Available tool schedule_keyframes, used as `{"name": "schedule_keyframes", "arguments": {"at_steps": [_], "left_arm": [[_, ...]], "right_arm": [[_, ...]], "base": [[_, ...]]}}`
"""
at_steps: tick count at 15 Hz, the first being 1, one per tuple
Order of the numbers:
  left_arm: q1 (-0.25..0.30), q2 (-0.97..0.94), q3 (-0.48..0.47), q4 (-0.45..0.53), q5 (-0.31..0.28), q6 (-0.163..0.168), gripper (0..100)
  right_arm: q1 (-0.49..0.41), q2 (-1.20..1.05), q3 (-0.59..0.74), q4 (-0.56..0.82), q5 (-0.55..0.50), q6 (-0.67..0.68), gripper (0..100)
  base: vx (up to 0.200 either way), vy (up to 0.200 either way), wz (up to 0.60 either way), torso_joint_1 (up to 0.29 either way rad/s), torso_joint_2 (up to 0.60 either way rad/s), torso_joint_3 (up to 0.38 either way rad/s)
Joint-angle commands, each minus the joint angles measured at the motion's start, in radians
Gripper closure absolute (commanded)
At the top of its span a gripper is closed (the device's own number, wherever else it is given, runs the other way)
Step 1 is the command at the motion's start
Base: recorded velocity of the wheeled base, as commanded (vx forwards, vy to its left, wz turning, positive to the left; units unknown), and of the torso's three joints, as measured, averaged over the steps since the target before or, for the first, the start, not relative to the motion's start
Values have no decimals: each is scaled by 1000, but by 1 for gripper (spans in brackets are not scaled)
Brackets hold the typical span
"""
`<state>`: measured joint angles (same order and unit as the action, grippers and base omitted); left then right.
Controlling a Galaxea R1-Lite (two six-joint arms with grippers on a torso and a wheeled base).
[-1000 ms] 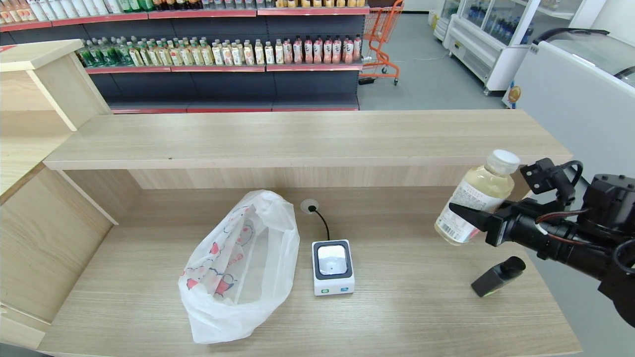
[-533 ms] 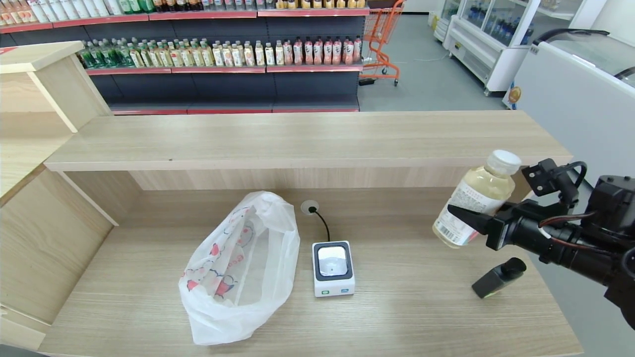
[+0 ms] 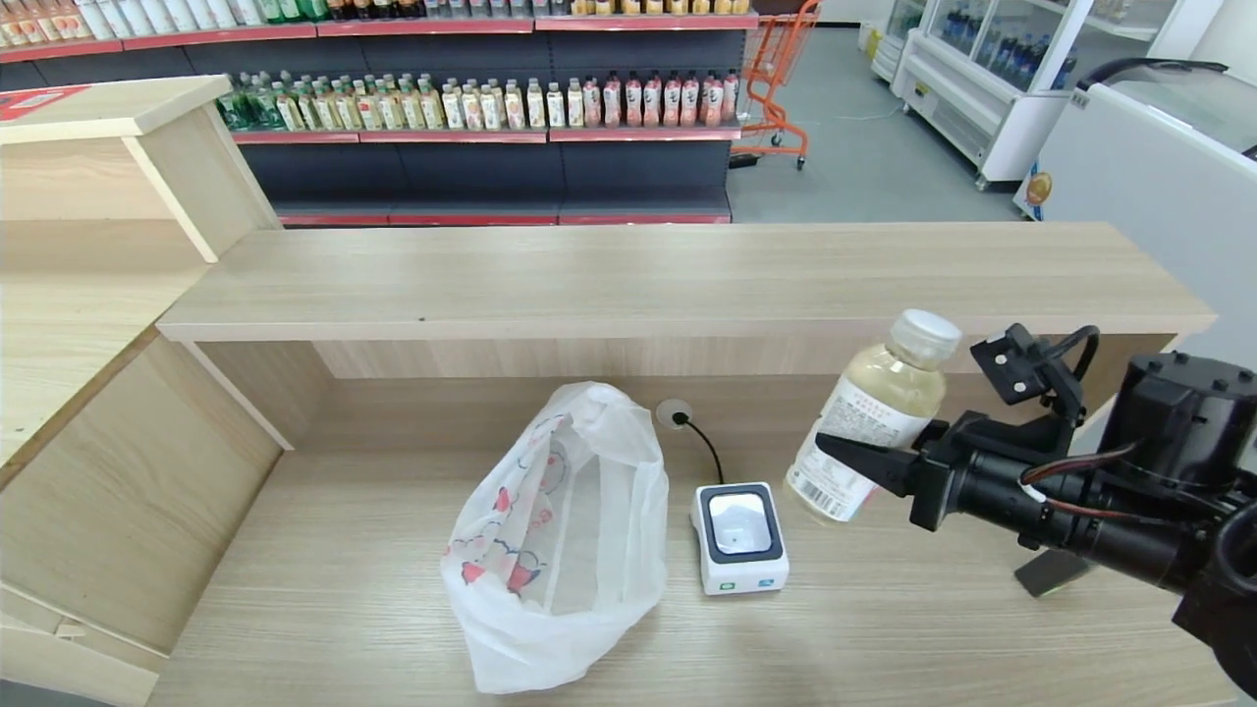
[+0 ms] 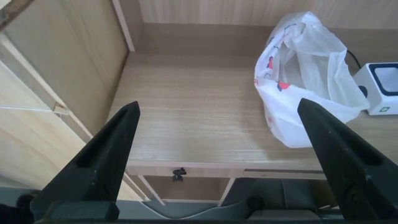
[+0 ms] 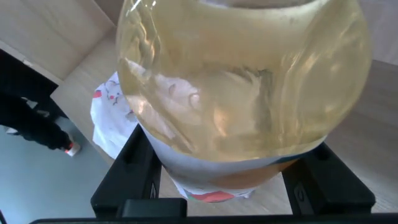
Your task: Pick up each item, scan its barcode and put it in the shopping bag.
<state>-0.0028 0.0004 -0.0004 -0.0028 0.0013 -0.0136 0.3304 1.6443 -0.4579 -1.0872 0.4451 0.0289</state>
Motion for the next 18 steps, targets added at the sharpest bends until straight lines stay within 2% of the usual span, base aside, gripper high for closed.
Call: {"name": "schedule_keyframes", "arguments": {"at_steps": [1, 4, 7, 11, 13, 15, 18], "left_arm": [[0, 1, 0, 1, 0, 1, 0], [0, 1, 0, 0, 0, 1, 0], [0, 1, 0, 1, -1, 6, 0], [0, 1, 0, 1, -1, 4, 0], [0, 1, 0, 0, 0, 6, 0], [0, 1, 0, 1, -1, 6, 0], [0, 1, 0, 0, -1, 6, 0]], "right_arm": [[21, 42, -7, -2, 1, 0, 100], [19, 111, -45, -5, 3, 2, 100], [24, 186, -77, -11, 3, -4, 100], [98, 270, -97, -22, -11, -6, 100], [127, 338, -114, -68, -11, -49, 100], [125, 447, -148, -134, -8, -158, 100], [130, 598, -214, -264, -28, -181, 100]], "base": [[0, 200, 0, -2, 2, 2], [0, 200, 0, 4, 4, 1], [0, 0, 0, 0, 0, 0], [0, 0, 0, 0, 0, 0], [0, 0, 0, 0, 0, 0], [0, 0, 0, 0, 0, 0], [0, 0, 0, 0, 0, 0]]}}
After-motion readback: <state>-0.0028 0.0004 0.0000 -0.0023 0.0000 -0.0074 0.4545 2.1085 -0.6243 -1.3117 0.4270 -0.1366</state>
